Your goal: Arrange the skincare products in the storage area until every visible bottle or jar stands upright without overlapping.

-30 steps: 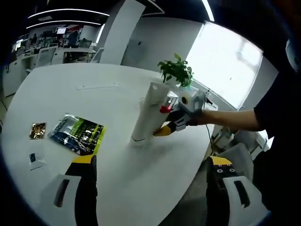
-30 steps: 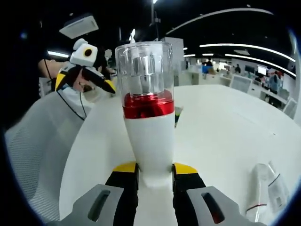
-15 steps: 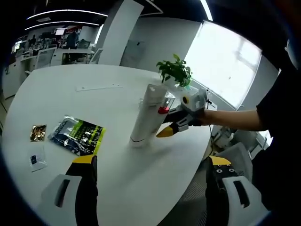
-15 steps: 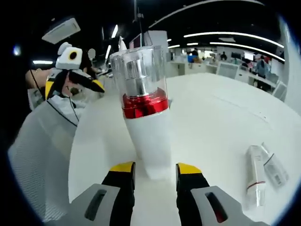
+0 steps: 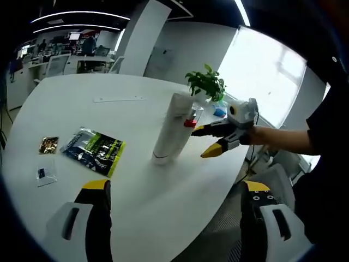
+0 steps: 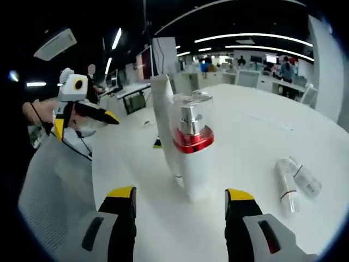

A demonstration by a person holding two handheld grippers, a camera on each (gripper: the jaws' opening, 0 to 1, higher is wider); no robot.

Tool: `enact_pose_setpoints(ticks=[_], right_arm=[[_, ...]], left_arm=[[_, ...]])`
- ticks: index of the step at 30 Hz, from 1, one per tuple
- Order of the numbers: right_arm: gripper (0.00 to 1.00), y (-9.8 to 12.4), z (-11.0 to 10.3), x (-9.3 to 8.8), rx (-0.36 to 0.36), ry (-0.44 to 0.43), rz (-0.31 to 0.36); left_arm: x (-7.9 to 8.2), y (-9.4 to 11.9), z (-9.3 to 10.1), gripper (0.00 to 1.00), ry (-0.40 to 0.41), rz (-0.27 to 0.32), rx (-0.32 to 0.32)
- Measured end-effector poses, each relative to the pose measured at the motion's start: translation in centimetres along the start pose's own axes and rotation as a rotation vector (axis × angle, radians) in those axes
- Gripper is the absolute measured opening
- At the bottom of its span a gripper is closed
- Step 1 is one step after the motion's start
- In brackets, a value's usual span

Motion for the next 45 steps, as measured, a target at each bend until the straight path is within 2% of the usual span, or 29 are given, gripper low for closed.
enact_pose_setpoints(ticks=[2,7,15,22,23,31,33,35,39,45], right_arm=[[0.69,0.8,-0.4,0.3,-0.015,-0.031,0.012],[0.73,2.2,-1.7,0.4,-0.031,-0.03,0.004],[0.83,4.2,-2.8,-0.4,-0.068,-0.078,0.006],[0.95,5.9,-4.2,-1.5,-0.065,-0.117,-0.006],[0.99,6.3,-4.3,-1.6,-0.066,-0.12,-0.004],[0.99,8.5,-3.8,-2.2,-0.155,-0.219,0.016],[0.99,9.0,-3.6,-2.6,-0.179,-0.242,0.015],[0.99,9.2,-3.3,-2.9,-0.188,-0.251,0.012],[0.99,9.6,-3.3,-3.0,-0.207,-0.268,0.002],[0.99,9.7,-3.3,-2.7,-0.214,-0.264,0.008]], left_arm=[[-0.3,0.3,0.1,0.92,0.004,0.002,0.005],[-0.8,1.2,0.3,0.92,0.012,-0.001,0.013],[-1.4,2.7,0.2,0.91,0.03,-0.004,0.029],[-2.6,3.4,0.6,0.91,0.053,0.004,0.038],[-2.7,3.5,0.6,0.91,0.056,0.006,0.038],[-3.7,3.9,1.0,0.91,0.053,0.012,0.049],[-3.9,3.9,0.7,0.91,0.048,-0.002,0.057],[-3.7,4.0,0.6,0.92,0.032,-0.003,0.079],[-3.1,4.2,1.1,0.93,0.026,0.015,0.077],[-3.5,4.4,1.0,0.93,0.045,0.015,0.081]])
Point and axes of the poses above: the point that each gripper's makers call its tool centre point, and the gripper's own axes: y roughly backward along the fingers, z roughly to its right, x roughly out of its top, the point moved 6 cm from there along y, roughly backward along the fingers, and after that the axes turned 13 degrees about -x, right-handed, at the moved point
